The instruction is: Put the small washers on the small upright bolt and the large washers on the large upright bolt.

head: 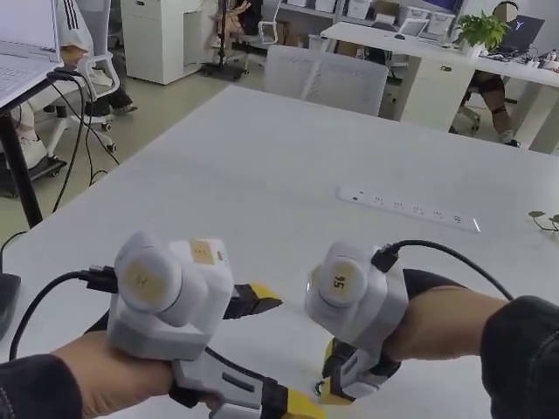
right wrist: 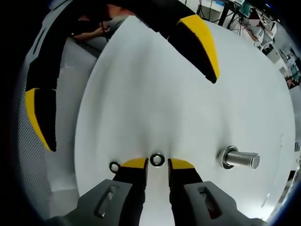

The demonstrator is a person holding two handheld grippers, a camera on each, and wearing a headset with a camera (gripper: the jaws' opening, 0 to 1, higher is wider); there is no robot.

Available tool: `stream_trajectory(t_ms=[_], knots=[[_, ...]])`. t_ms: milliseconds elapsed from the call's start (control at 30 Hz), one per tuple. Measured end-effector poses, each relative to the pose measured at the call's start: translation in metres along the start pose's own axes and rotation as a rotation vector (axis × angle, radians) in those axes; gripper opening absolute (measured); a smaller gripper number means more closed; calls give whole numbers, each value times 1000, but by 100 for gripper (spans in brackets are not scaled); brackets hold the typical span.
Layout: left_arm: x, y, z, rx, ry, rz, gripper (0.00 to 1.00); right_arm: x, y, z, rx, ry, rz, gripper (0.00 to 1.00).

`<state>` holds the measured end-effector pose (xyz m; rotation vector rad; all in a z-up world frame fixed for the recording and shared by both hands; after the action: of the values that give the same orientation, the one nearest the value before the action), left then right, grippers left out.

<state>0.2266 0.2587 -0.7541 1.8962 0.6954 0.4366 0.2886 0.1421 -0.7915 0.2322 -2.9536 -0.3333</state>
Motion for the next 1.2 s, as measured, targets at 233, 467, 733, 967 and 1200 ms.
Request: stream_trajectory(t_ms=[233, 467, 733, 967, 1200], knots=[[1, 0, 0, -3, 1, -3, 80, 1, 0, 0, 17, -15, -40, 15], [2, 0, 0, -5, 3, -6, 80, 1, 1, 0, 23, -15, -52, 15], [2, -1, 1, -4, 4, -8, 80, 0, 2, 1, 17, -16, -43, 15], [3, -2, 0, -5, 5, -10, 80, 0, 3, 1, 15, -18, -39, 15], [3, -2, 1, -2, 3, -10, 80, -1, 2, 1, 11, -18, -23, 14]])
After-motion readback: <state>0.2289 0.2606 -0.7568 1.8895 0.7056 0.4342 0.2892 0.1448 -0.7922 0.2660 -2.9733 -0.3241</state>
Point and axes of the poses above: the centre of the closed fingertips' face, and the gripper's own axes: z roughly forward along the fingers, x roughly to its left, y roughly out of its top, the point moved 9 cm from there along -z, roughly backward along the fingers, and after that the axes turned 8 degrees about y, right-handed, at the moved point
